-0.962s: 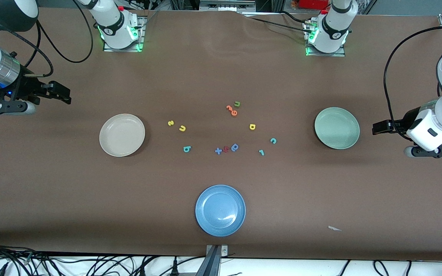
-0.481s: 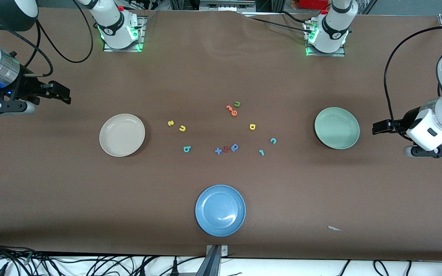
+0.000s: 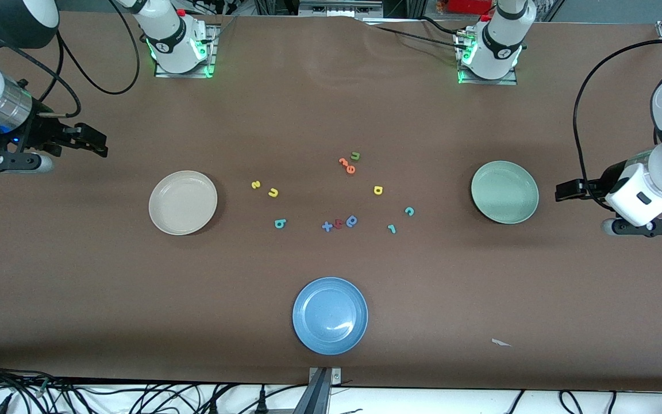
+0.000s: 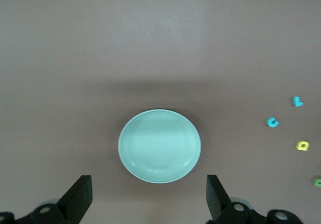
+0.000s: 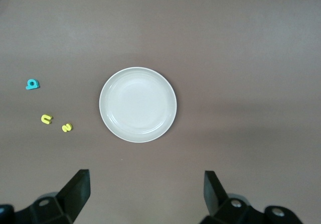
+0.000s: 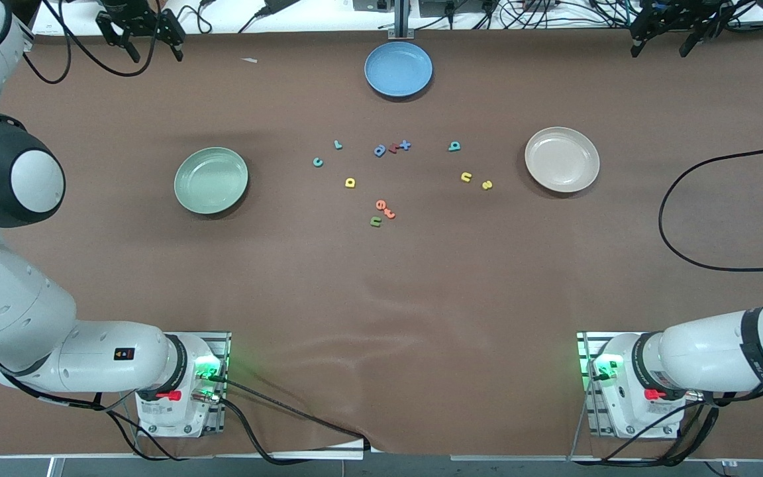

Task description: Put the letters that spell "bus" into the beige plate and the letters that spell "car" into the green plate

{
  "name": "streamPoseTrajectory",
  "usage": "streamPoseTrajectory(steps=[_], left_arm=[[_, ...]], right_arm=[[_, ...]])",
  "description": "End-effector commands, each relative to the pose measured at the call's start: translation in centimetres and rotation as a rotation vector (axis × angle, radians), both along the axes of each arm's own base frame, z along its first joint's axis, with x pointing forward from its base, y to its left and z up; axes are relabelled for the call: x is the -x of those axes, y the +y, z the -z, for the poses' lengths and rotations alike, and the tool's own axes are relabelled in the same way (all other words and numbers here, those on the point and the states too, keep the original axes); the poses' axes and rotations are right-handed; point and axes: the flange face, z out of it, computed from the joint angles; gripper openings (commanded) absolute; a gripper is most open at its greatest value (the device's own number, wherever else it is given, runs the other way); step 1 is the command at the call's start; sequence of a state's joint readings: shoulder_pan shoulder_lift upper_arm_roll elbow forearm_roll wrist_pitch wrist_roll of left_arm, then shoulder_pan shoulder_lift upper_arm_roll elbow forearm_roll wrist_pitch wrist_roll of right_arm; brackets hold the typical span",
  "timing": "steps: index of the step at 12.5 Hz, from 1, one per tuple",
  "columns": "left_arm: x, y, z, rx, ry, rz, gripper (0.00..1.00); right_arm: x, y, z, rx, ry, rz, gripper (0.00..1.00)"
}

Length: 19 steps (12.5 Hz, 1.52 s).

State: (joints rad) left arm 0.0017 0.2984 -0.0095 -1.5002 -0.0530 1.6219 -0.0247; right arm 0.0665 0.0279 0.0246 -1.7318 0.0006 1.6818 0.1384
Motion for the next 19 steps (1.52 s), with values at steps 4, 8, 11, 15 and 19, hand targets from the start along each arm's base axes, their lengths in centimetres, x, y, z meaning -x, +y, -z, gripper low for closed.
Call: streamPoseTrajectory(steps=[4, 8, 11, 15, 19], left_arm=[[-0.3, -8.3, 3.7, 0.102, 0.080, -0.188, 1.00], [1.3, -16.0, 9.8, 0.024, 0.107, -0.375, 0.99], [4.5, -20.3, 16.8, -0.007, 0.067, -0.478, 0.99], [6.0, -23.6, 23.4, -0.038, 0.026, -0.658, 0.96], [6.4, -25.0, 26.8, -0.056, 0.033, -0.673, 0.94]], right_arm=[[-1.4, 8.1, 5.7, 0.024, 0.010, 0.214, 0.99], [-2.9, 16.8, 12.7, -0.007, -0.009, 0.470, 0.99], [-3.6, 23.3, 19.6, 0.029, -0.067, 0.613, 0.99], [-3.3, 30.4, 29.1, 0.062, -0.162, 0.870, 0.99], [-4.4, 32.5, 34.2, 0.053, -0.095, 1.064, 0.94]])
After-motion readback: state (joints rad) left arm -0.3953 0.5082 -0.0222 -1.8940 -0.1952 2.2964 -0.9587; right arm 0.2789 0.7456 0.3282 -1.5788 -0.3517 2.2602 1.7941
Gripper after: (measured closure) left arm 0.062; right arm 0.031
